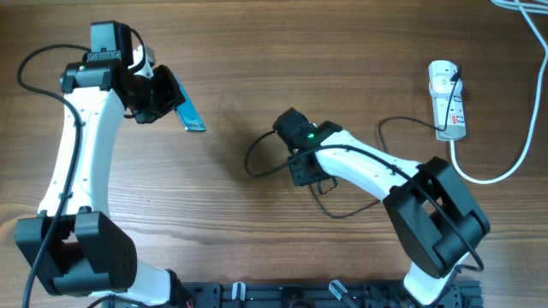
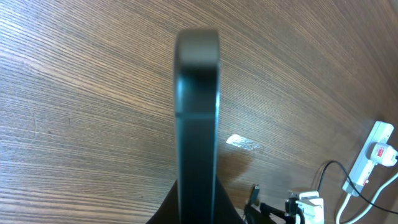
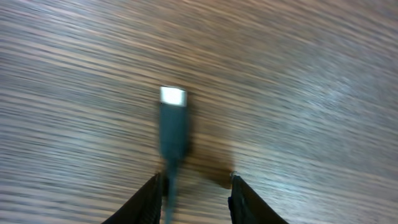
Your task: Plug charger to phone and switch on socket
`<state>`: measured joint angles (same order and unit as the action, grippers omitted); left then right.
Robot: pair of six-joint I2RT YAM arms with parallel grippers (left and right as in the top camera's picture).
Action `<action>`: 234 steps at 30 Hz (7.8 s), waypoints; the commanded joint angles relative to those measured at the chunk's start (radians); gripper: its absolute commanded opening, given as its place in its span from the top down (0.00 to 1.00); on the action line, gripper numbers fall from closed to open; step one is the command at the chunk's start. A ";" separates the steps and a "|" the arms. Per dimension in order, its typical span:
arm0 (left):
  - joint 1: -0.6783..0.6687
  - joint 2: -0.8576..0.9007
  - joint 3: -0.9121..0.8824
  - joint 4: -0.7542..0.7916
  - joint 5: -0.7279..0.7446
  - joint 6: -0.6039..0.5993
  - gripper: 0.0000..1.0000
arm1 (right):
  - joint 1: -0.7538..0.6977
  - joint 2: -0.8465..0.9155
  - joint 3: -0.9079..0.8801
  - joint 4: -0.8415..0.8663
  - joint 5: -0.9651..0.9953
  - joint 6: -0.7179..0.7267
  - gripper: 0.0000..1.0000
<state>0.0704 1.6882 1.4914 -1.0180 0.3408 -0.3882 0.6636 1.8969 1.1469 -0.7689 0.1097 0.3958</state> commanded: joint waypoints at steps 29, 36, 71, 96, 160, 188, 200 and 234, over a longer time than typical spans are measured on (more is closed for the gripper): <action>0.000 -0.020 0.000 0.003 0.005 -0.009 0.96 | -0.164 0.045 -0.011 -0.059 -0.112 0.128 0.96; 0.000 -0.020 0.000 0.003 0.005 -0.009 0.96 | -0.164 0.045 -0.011 -0.047 -0.107 0.130 0.83; 0.000 -0.021 0.000 0.033 0.026 -0.008 0.96 | -0.166 0.042 -0.006 -0.047 -0.136 0.089 0.96; -0.167 -0.095 0.000 0.251 0.596 0.063 0.96 | -0.217 -0.302 0.001 0.092 -1.373 -0.437 0.96; -0.214 -0.095 0.000 0.308 0.645 0.150 0.96 | -0.170 -0.415 0.001 0.377 -0.969 -0.021 0.96; -0.214 -0.095 0.000 0.250 0.574 0.172 0.96 | -0.174 -0.415 0.001 0.480 -0.886 0.052 0.96; -0.196 -0.095 0.000 0.330 0.394 -0.043 0.96 | -0.174 -0.415 0.000 0.369 -0.883 -0.008 0.96; -0.124 -0.095 0.000 0.519 0.662 -0.122 0.96 | -0.173 -0.415 -0.004 0.620 -0.946 0.156 0.96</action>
<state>-0.0586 1.6211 1.4895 -0.5110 0.9459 -0.5110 0.4931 1.4845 1.1290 -0.1555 -0.8520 0.5461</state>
